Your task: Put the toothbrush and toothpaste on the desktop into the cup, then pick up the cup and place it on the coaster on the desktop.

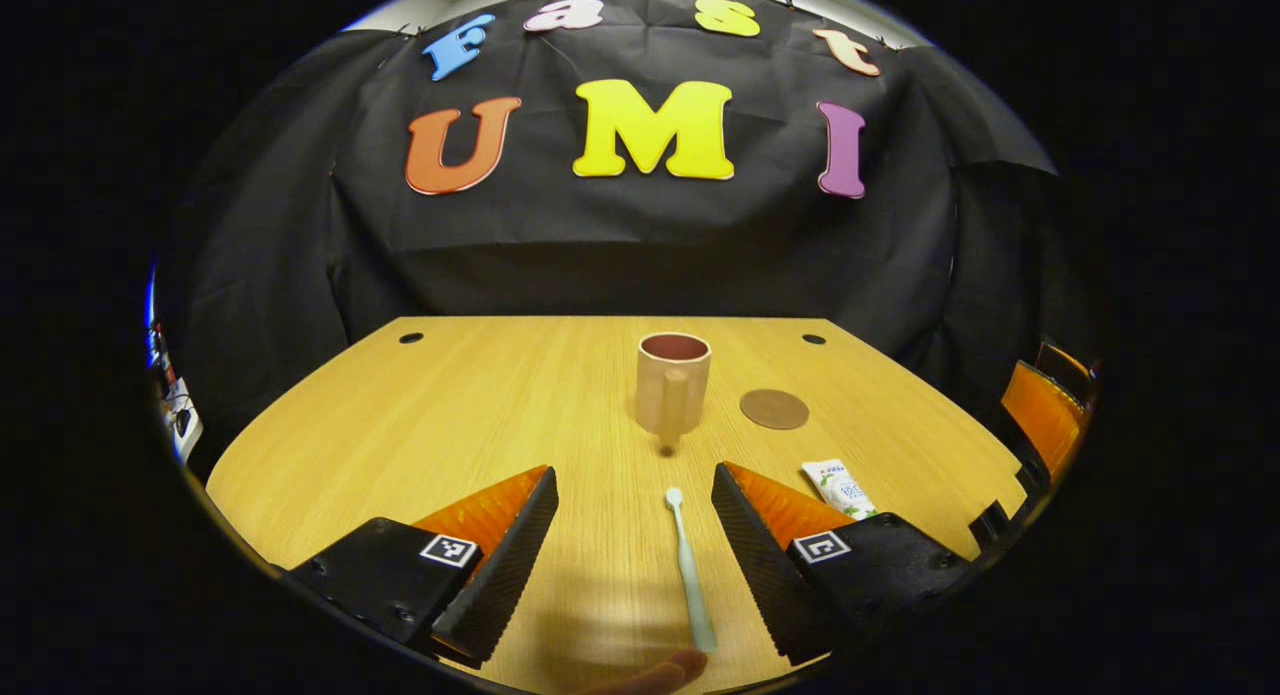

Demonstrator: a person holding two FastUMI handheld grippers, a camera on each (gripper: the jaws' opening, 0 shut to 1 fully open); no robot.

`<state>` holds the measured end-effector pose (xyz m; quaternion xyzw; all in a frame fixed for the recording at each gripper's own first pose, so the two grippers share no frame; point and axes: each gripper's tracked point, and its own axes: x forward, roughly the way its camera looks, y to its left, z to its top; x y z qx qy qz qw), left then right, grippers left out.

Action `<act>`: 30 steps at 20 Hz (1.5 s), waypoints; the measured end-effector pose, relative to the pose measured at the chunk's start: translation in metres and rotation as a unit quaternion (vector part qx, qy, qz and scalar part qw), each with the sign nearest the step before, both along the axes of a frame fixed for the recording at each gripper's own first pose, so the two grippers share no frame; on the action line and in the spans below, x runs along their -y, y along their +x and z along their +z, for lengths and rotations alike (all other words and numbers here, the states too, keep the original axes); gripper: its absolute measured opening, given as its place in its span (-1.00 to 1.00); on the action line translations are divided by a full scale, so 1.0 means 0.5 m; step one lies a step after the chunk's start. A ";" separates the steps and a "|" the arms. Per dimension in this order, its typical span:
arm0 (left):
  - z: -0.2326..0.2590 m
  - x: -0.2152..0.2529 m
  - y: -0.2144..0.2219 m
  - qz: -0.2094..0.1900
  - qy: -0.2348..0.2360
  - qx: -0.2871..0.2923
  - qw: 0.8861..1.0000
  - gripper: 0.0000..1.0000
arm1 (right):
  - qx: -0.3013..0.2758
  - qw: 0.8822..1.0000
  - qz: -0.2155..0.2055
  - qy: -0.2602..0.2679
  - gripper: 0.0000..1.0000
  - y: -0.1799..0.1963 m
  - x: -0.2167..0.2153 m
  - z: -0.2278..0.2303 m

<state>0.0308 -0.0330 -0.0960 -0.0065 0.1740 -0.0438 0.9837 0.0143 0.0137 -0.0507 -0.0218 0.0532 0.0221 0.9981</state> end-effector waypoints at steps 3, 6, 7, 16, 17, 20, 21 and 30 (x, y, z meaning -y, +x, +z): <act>-0.056 0.029 0.002 -0.007 -0.006 -0.053 0.999 0.96 | -0.016 1.000 -0.002 0.008 0.90 0.007 0.013 -0.029; -0.110 0.040 -0.001 -0.001 -0.007 -0.105 0.994 0.91 | -0.035 0.999 -0.003 0.015 0.90 0.012 0.026 -0.063; -0.120 0.042 -0.003 -0.006 -0.004 -0.115 0.993 0.88 | -0.041 0.999 -0.006 0.014 0.90 0.017 0.029 -0.073; -0.174 0.060 0.004 -0.014 0.006 -0.140 0.990 0.23 | -0.095 0.995 0.001 0.032 0.90 0.039 0.024 -0.144; -0.180 0.056 0.003 -0.011 0.000 -0.147 0.989 0.20 | -0.099 0.995 0.004 0.034 0.90 0.042 0.018 -0.145; -0.178 0.053 0.010 -0.009 -0.008 -0.136 0.991 -0.07 | -0.108 0.993 0.003 0.040 0.90 0.057 0.009 -0.147; -0.178 0.048 0.018 -0.006 -0.011 -0.130 0.991 -0.12 | -0.114 0.993 0.001 0.043 0.90 0.063 0.005 -0.150; -0.168 0.037 0.018 -0.012 -0.052 -0.096 0.994 -0.81 | -0.183 0.983 0.011 0.019 0.91 0.084 -0.056 -0.222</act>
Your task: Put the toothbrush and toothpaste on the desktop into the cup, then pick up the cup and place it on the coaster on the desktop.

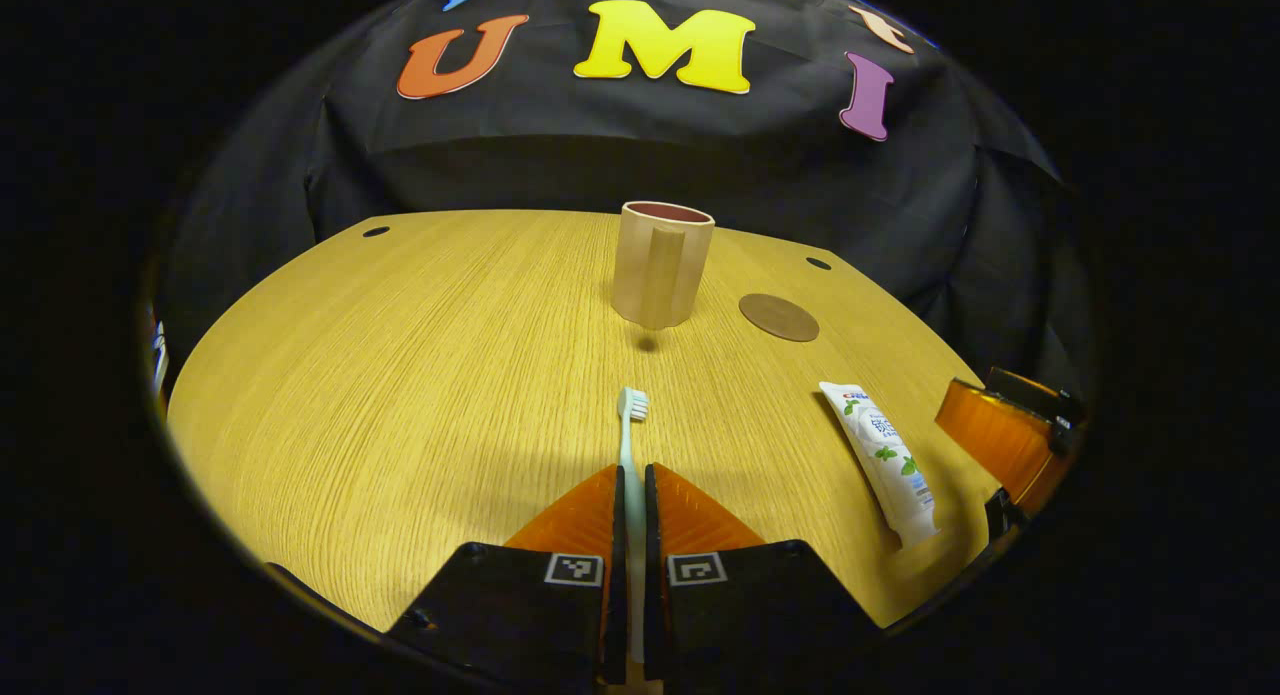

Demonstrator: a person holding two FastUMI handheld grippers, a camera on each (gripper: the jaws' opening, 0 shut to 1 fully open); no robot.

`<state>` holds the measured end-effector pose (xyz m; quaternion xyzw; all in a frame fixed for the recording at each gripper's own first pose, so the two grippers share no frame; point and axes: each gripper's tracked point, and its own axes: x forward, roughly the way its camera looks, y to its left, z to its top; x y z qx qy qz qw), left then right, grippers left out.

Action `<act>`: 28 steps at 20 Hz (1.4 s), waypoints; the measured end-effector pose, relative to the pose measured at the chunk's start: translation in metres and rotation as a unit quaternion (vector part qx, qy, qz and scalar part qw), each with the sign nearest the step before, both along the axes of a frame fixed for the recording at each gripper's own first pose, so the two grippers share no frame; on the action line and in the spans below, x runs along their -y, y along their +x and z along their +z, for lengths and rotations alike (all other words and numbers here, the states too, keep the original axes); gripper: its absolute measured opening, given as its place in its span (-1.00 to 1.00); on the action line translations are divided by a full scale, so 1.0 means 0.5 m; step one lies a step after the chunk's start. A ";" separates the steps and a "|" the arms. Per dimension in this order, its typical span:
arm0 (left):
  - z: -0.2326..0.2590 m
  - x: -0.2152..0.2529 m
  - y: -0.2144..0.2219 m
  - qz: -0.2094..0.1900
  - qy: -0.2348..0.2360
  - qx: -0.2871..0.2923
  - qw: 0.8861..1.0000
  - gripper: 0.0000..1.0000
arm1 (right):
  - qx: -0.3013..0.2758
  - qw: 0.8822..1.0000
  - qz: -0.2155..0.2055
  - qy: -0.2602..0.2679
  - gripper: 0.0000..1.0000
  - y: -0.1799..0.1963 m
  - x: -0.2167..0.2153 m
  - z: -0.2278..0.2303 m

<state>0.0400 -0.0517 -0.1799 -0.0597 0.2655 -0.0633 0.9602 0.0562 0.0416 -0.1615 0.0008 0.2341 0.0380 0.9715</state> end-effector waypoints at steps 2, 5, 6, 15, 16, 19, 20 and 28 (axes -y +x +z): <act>0.015 -0.004 -0.002 -0.002 -0.006 0.018 1.000 -0.81 | -0.014 1.000 0.003 -0.008 0.87 0.002 -0.011 -0.023; 0.041 -0.020 -0.009 0.001 -0.002 0.046 0.999 -0.81 | -0.039 0.999 0.010 -0.008 0.92 -0.006 -0.030 -0.064; 0.052 -0.022 -0.013 0.000 -0.003 0.056 0.998 -0.81 | -0.050 0.999 0.007 -0.005 0.92 -0.008 -0.032 -0.076; 0.151 -0.033 -0.029 0.009 0.022 0.153 0.988 -0.82 | -0.107 0.994 0.002 0.030 0.46 0.000 -0.050 -0.138; 0.158 -0.030 -0.030 0.006 0.022 0.155 0.988 -0.82 | -0.110 0.994 -0.001 0.025 0.40 0.003 -0.046 -0.141; 0.166 -0.025 -0.030 0.003 0.014 0.159 0.987 -0.82 | -0.113 0.993 -0.004 0.017 -0.15 0.003 -0.044 -0.147; 0.172 -0.027 -0.029 0.005 0.016 0.162 0.987 -0.81 | -0.113 0.993 -0.003 0.019 -0.24 0.002 -0.045 -0.144; 0.181 -0.019 -0.014 0.000 0.013 0.160 0.987 -0.82 | -0.072 0.996 0.009 0.057 -0.40 0.010 -0.048 -0.110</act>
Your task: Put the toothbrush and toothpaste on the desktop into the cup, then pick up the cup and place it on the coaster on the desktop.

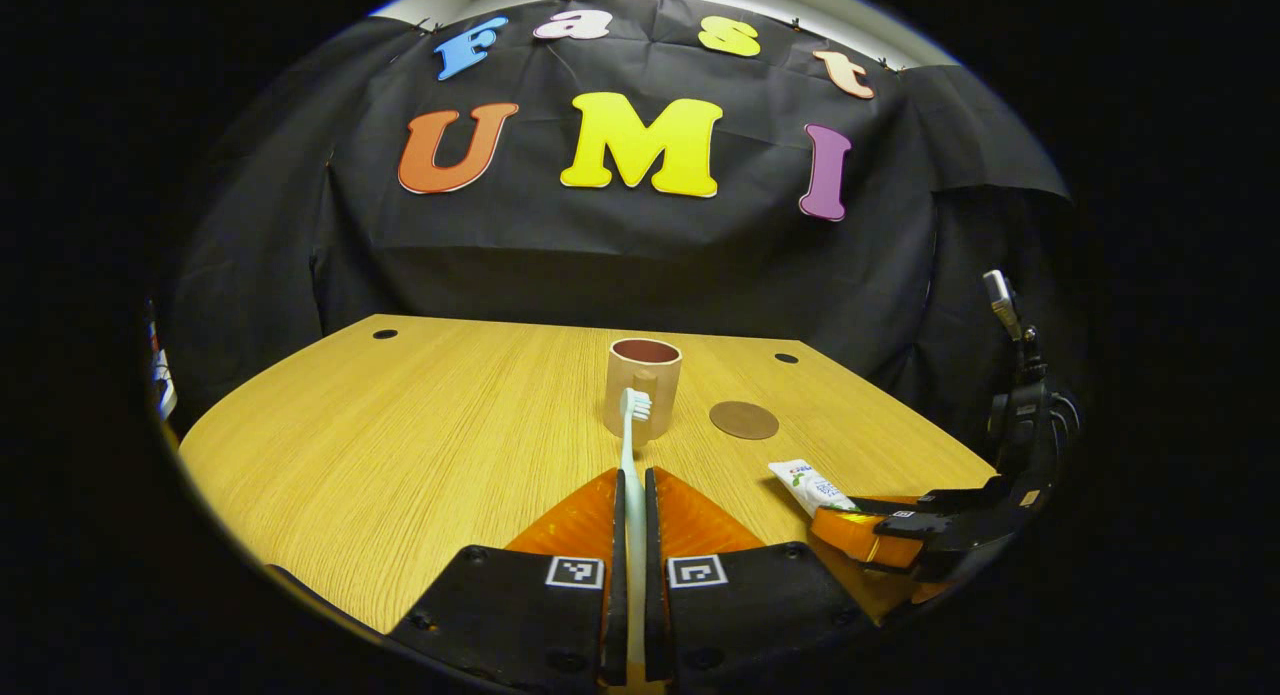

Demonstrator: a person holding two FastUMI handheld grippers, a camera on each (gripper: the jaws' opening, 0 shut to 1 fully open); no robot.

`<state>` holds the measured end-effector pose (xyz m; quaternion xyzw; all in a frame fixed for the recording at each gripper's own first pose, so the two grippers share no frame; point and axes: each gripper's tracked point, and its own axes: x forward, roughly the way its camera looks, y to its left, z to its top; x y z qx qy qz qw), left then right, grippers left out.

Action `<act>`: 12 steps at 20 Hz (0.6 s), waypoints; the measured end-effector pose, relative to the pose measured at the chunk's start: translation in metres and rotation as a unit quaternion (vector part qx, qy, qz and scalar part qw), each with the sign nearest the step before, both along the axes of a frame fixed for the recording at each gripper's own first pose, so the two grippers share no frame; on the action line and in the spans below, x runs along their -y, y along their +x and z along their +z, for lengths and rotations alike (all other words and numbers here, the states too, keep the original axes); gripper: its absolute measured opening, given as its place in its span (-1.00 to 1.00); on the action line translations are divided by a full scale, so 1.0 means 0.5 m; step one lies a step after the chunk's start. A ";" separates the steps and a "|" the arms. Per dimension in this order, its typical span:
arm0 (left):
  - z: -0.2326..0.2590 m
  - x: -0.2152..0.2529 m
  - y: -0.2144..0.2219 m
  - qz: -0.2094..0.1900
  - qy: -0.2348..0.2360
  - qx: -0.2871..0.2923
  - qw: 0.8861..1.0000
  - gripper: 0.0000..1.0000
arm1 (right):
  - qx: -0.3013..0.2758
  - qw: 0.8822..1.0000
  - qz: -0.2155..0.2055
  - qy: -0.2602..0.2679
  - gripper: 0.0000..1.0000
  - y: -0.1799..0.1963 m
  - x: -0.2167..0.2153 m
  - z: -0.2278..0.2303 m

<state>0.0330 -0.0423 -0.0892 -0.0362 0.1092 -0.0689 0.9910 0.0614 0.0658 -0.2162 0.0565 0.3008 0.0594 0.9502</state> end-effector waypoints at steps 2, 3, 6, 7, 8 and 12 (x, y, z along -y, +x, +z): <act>0.029 0.002 0.014 -0.003 -0.006 0.012 1.000 -0.81 | 0.028 1.000 0.000 0.006 -0.36 -0.004 0.006 0.039; 0.048 0.006 0.025 -0.006 -0.008 0.022 1.000 -0.82 | 0.048 0.999 -0.002 0.012 -0.40 -0.004 0.008 0.063; 0.106 0.018 0.077 -0.023 -0.010 0.051 0.998 -0.82 | 0.100 0.995 -0.005 0.019 -0.40 -0.008 0.017 0.131; 0.123 0.020 0.100 -0.026 -0.011 0.059 0.998 -0.82 | 0.115 0.993 -0.005 0.023 -0.40 -0.009 0.019 0.150; 0.141 0.024 0.123 -0.029 -0.014 0.065 0.997 -0.81 | 0.127 0.992 -0.002 0.027 -0.46 -0.008 0.019 0.171; 0.222 0.030 0.220 -0.022 -0.015 0.101 0.994 -0.82 | 0.151 0.988 0.006 0.034 -0.41 0.011 0.028 0.227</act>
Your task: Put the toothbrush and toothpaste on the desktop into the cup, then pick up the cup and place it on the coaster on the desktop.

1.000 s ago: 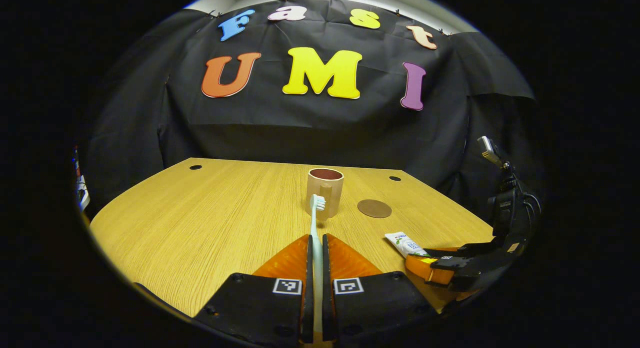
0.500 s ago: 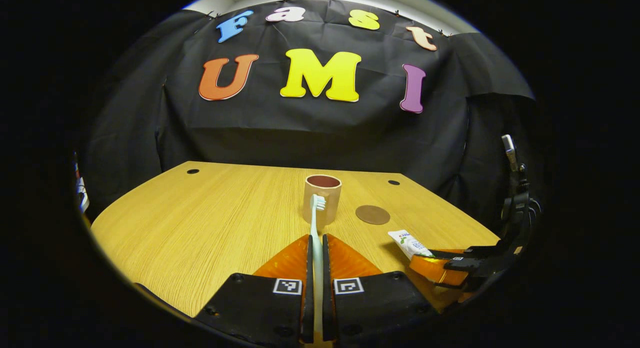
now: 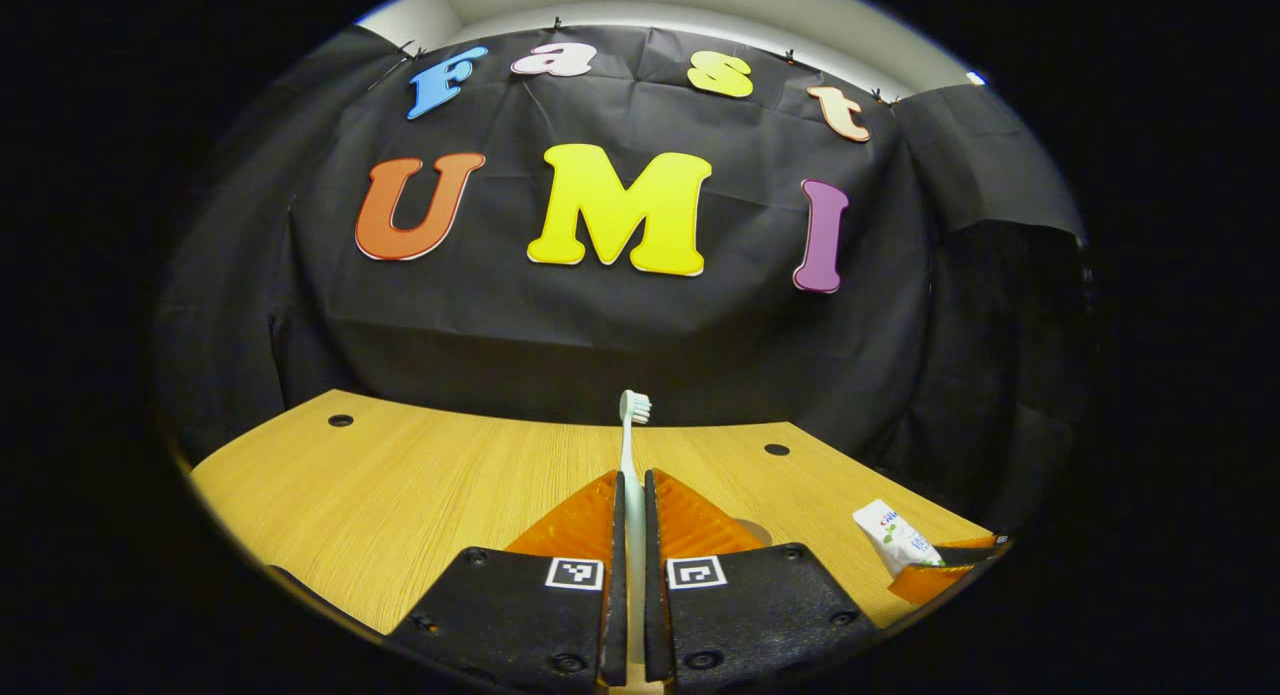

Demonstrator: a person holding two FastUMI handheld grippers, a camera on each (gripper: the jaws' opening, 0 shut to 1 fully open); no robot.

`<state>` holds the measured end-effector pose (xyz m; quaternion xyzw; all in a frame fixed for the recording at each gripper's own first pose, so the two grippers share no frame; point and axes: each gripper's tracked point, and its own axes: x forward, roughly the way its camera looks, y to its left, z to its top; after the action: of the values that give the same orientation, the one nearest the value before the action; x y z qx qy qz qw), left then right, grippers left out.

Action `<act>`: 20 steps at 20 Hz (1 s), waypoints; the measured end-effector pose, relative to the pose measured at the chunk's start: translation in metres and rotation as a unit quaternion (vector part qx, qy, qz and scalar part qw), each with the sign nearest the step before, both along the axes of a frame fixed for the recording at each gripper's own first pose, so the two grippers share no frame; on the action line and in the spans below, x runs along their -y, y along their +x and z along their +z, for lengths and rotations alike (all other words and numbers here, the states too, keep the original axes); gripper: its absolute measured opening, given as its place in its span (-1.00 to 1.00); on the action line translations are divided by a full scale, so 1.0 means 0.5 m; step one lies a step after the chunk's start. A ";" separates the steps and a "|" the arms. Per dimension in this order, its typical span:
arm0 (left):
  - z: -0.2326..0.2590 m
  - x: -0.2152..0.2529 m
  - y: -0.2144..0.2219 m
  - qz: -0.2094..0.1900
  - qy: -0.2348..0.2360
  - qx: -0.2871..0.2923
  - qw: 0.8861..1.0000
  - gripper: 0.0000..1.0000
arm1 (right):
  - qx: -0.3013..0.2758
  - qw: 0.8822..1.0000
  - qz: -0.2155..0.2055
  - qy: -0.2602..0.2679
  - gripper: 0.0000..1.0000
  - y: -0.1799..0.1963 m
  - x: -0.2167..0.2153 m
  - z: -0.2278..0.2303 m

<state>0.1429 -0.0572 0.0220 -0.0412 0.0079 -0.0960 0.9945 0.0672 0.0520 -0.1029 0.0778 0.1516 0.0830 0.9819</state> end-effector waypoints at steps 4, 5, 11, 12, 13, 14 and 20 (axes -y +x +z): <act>0.045 0.005 0.102 0.016 -0.008 0.023 1.000 -0.82 | 0.020 1.000 0.012 0.012 -0.41 0.036 0.005 0.039; 0.044 0.008 0.126 0.018 -0.014 0.020 1.000 -0.82 | 0.022 1.000 0.013 0.015 -0.41 0.041 0.008 0.040; 0.017 0.027 0.226 0.017 -0.018 0.010 1.000 -0.80 | 0.015 0.999 0.022 0.035 -0.41 0.050 0.015 0.022; 0.008 0.031 0.234 0.014 -0.018 0.006 1.000 -0.80 | 0.014 0.999 0.020 0.035 -0.41 0.053 0.021 0.017; -0.001 0.034 0.239 0.014 -0.021 0.003 1.000 -0.80 | 0.013 0.999 0.016 0.035 -0.41 0.055 0.031 0.010; -0.006 0.033 0.242 0.016 -0.023 0.001 1.000 -0.80 | 0.010 0.999 0.012 0.035 -0.41 0.052 0.045 -0.001; -0.013 0.026 0.264 0.023 -0.011 0.005 1.000 -0.78 | 0.006 0.999 0.002 0.038 -0.41 0.053 0.072 -0.019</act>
<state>0.2749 -0.0700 0.0154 -0.0516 0.0011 -0.0733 0.9960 0.0937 0.0160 -0.1122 0.1138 0.1427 0.0908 0.9790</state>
